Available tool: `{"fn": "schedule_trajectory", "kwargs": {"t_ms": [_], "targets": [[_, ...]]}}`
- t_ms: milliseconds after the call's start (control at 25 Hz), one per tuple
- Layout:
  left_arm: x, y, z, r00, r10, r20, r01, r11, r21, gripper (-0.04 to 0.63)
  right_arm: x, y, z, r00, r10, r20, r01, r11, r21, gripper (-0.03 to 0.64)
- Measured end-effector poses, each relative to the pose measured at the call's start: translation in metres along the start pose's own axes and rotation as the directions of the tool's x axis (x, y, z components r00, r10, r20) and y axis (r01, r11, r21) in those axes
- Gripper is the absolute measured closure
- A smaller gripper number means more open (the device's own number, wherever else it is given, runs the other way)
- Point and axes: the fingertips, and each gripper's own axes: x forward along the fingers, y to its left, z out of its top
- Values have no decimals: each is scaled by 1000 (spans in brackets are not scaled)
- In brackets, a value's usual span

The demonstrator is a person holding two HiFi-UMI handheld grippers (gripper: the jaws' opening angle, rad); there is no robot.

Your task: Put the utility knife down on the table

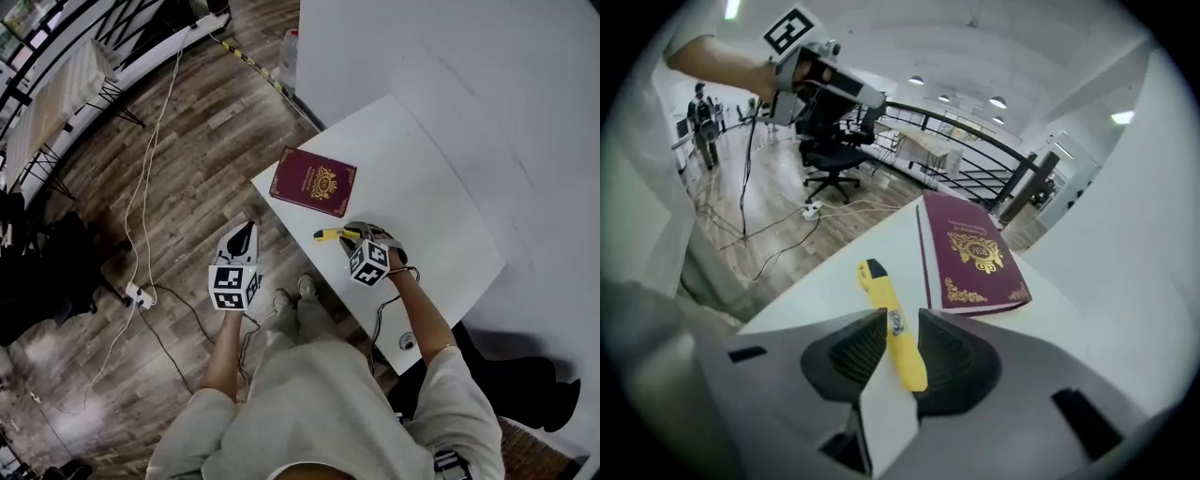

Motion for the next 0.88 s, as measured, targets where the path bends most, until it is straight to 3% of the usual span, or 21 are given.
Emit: {"fn": "schedule_trajectory", "kwargs": {"t_ms": [280,560,720,880], "targets": [[-1,-2,11,1000,-4,16,4,1000,7,589,-25,-21,9,990,-88,114,52,956,289,597],[-6,-2,21,999,-5,33,4,1000,15,589,-38,-36,14,966,-177,188,61,864,501,618],[-11,-1,27,999,1,45,-2,1000,12,589,-55,-49,23,938,-266,222,83,794,602,618],[-14,-1,32,998,0,56,-1,1000,18,589,-70,-60,36,906,-339,252,100,752,651,618]]}}
